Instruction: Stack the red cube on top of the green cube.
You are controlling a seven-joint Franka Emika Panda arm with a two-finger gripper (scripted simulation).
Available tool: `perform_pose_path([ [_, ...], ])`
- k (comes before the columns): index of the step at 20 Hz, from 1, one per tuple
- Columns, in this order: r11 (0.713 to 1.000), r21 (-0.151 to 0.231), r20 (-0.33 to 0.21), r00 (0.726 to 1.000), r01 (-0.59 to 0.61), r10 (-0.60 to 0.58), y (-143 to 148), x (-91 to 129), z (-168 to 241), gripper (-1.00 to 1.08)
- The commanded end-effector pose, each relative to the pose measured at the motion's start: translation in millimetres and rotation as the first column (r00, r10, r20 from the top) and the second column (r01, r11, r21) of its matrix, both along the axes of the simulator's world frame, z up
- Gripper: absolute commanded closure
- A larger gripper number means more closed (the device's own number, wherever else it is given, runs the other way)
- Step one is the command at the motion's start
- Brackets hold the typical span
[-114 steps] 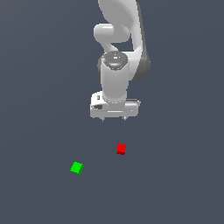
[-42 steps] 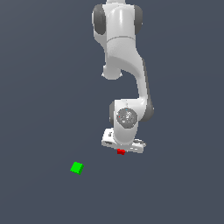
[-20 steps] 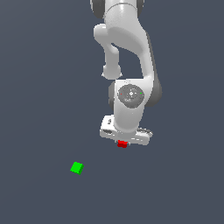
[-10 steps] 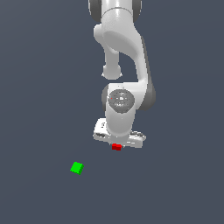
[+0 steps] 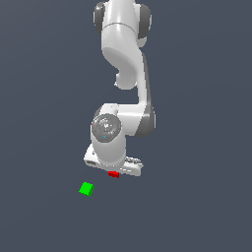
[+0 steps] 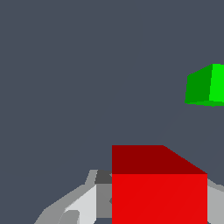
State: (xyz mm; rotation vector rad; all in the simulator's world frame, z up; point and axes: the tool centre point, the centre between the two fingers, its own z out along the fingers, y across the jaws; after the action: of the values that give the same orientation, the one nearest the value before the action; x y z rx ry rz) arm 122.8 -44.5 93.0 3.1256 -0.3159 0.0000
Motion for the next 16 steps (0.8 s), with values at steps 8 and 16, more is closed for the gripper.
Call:
perform_pose_path([
  [8, 1.0, 0.0, 0.0, 1.0, -0.001, 0.001, -60, 25, -16, 1.08],
  [16, 1.0, 0.0, 0.0, 1.0, -0.001, 0.001, -92, 39, -25, 1.08],
])
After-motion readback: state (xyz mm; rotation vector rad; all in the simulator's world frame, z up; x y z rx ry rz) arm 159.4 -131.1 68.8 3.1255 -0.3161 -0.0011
